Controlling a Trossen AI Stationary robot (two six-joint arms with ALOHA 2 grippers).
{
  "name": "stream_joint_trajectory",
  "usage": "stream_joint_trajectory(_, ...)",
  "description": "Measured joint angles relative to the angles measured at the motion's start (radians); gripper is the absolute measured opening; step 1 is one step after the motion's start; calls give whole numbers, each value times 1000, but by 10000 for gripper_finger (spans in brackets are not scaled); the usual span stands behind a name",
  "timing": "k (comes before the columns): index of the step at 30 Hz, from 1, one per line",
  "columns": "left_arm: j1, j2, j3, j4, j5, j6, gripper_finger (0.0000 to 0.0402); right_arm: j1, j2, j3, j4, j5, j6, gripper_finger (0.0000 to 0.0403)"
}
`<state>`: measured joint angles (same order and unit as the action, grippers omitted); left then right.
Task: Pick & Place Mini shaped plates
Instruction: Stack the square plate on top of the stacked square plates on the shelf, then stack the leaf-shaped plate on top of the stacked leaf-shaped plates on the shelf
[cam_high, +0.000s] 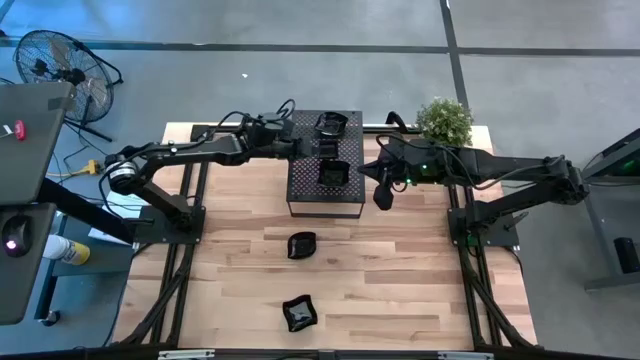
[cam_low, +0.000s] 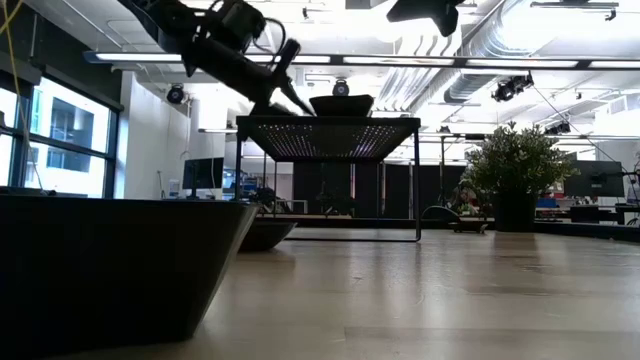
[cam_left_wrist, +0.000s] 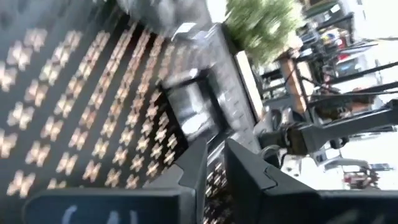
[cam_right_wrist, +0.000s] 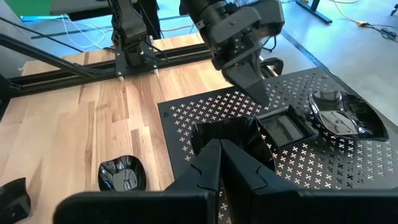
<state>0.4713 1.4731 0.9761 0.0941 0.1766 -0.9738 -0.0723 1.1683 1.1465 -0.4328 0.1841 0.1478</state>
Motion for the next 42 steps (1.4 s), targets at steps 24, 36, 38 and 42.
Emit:
stream_joint_trajectory(24,-183,-198,1,-228,-316,484,3,0,-185,0,-176,76,29,3)
stream_joint_trajectory(36,-366,-205,1,-257,-365,552,3,0,-230,-128,-78,41,42,1)
stream_joint_trajectory(38,-388,-211,0,-292,-364,547,3,0,-257,-195,1,-5,83,1)
stream_joint_trajectory(42,-435,-226,0,-335,-363,514,3,1,-309,-296,111,-56,163,1)
